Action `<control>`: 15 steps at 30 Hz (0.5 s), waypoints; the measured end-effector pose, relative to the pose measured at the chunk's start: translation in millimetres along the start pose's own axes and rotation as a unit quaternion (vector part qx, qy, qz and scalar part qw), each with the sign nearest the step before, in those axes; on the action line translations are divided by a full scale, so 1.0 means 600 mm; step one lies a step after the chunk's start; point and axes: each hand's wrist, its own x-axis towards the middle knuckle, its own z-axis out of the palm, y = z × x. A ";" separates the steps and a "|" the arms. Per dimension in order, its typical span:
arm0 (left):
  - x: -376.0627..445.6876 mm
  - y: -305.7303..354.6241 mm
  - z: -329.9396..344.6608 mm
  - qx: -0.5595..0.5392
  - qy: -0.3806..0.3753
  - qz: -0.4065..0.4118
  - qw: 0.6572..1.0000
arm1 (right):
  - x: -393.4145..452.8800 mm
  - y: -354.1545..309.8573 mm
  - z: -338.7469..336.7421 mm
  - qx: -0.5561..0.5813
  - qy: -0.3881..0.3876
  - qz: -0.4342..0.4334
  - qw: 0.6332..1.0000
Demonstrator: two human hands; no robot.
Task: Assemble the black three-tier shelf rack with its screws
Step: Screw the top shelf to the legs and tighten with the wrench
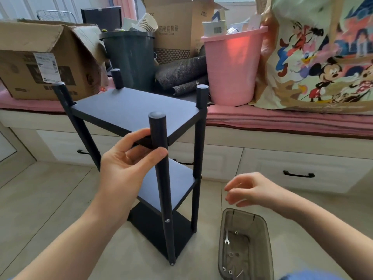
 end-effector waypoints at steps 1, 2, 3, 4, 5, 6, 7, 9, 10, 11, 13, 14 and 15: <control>0.001 -0.003 0.002 0.000 0.001 0.004 1.000 | 0.010 0.035 -0.002 0.007 0.006 0.026 1.000; 0.002 -0.005 0.003 0.001 0.002 0.009 1.000 | 0.020 0.070 0.000 0.013 0.012 0.051 0.999; 0.002 -0.007 0.004 0.001 0.005 0.015 1.000 | 0.030 0.104 0.004 0.018 0.016 0.074 0.997; 0.001 -0.009 0.004 0.002 0.008 0.019 1.000 | 0.040 0.135 0.010 0.020 0.016 0.095 0.995; 0.001 -0.010 0.004 0.003 0.010 0.023 1.000 | 0.049 0.164 0.019 0.016 0.012 0.111 0.994; 0.001 -0.012 0.004 0.007 0.012 0.026 1.000 | 0.057 0.190 0.030 0.006 0.003 0.125 0.992; 0.001 -0.012 0.003 0.012 0.014 0.028 0.999 | 0.064 0.214 0.044 -0.009 -0.007 0.137 0.990; 0.003 -0.014 0.003 0.022 0.020 0.028 0.999 | 0.076 0.262 0.073 -0.046 -0.027 0.158 0.986; 0.003 -0.014 0.003 0.028 0.022 0.029 0.999 | 0.082 0.287 0.089 -0.071 -0.036 0.168 0.983; 0.004 -0.015 0.005 0.034 0.024 0.031 0.999 | 0.087 0.310 0.106 -0.099 -0.045 0.174 0.979; 0.004 -0.017 0.009 0.040 0.024 0.038 0.998 | 0.095 0.354 0.137 -0.166 -0.067 0.182 0.967; 0.005 -0.017 0.012 0.041 0.023 0.041 0.998 | 0.098 0.373 0.150 -0.204 -0.081 0.185 0.958; 0.005 -0.017 0.016 0.043 0.022 0.041 0.998 | 0.101 0.389 0.161 -0.237 -0.096 0.187 0.949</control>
